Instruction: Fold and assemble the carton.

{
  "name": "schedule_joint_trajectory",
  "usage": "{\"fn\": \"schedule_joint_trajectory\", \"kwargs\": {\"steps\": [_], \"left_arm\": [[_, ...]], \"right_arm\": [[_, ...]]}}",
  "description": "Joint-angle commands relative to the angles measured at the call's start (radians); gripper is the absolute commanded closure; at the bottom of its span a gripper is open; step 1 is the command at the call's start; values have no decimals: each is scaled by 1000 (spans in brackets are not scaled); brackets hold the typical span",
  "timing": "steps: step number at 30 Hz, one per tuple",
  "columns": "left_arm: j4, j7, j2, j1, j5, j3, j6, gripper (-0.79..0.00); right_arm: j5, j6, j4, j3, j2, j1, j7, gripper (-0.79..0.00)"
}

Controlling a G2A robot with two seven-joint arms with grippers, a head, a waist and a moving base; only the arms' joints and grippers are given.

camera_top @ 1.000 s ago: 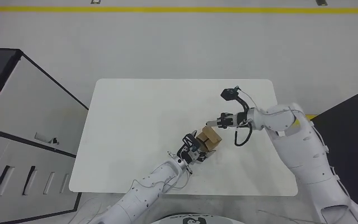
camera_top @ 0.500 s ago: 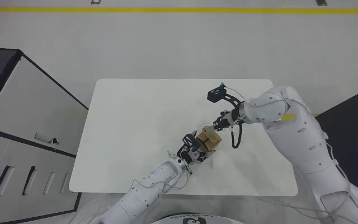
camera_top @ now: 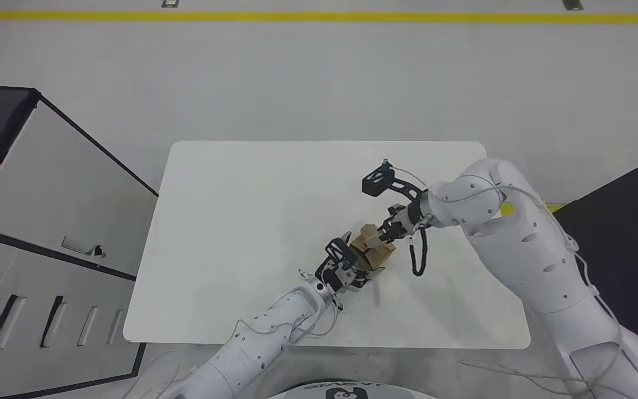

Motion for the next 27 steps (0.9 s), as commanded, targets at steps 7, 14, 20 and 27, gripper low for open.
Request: {"fn": "schedule_joint_trajectory", "kwargs": {"steps": [7,14,20,27], "left_arm": [[0,0,0,0,0,0,0,-785],[0,0,0,0,0,0,0,-785],[0,0,0,0,0,0,0,-785],[0,0,0,0,0,0,0,-785]], "right_arm": [[26,-27,38,-27,-1,23,-2,-437],[-3,-27,50,-65,-1,52,5,-428],[-41,-20,43,-114,7,85,5,-388],[-68,-19,64,-178,17,112,5,-357]]}}
